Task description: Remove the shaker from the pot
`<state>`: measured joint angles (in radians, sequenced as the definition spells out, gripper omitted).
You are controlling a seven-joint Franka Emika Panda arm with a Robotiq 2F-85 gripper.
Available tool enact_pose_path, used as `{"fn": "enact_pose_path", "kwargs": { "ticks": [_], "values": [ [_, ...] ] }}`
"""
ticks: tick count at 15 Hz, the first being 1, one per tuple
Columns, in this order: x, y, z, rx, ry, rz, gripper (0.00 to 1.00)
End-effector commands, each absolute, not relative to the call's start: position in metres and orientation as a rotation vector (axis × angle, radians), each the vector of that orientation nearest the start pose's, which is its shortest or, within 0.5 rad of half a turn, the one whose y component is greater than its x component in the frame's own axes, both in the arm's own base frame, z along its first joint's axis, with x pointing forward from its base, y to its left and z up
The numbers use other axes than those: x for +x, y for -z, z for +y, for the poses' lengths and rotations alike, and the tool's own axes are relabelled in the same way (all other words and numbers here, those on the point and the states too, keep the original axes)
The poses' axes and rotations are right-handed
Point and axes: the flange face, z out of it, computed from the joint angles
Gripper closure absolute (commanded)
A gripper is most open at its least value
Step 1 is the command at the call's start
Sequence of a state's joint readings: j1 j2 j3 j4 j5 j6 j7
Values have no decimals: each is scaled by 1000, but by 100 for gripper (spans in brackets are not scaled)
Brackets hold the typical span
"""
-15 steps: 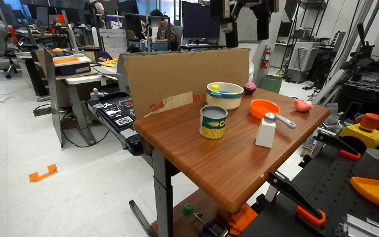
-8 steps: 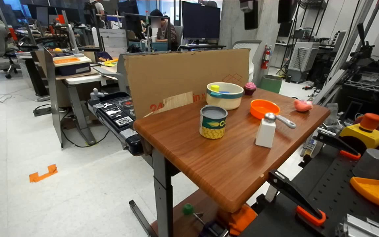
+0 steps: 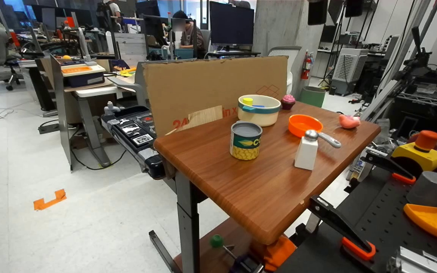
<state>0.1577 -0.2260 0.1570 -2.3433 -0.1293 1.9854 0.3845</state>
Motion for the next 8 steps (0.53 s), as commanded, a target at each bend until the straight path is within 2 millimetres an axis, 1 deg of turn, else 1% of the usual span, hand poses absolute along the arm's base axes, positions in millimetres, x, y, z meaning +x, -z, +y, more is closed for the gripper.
{"fn": "enact_pose_path", "kwargs": {
  "ticks": [1,2,3,8],
  "values": [
    [423,-418,129,-3338,-47,32,0],
    [423,-418,129,-3334,-43,33,0],
    [428,-416,132,-3325,-98,27,0],
    [428,-414,132,-3325,-102,27,0]
  ]
}}
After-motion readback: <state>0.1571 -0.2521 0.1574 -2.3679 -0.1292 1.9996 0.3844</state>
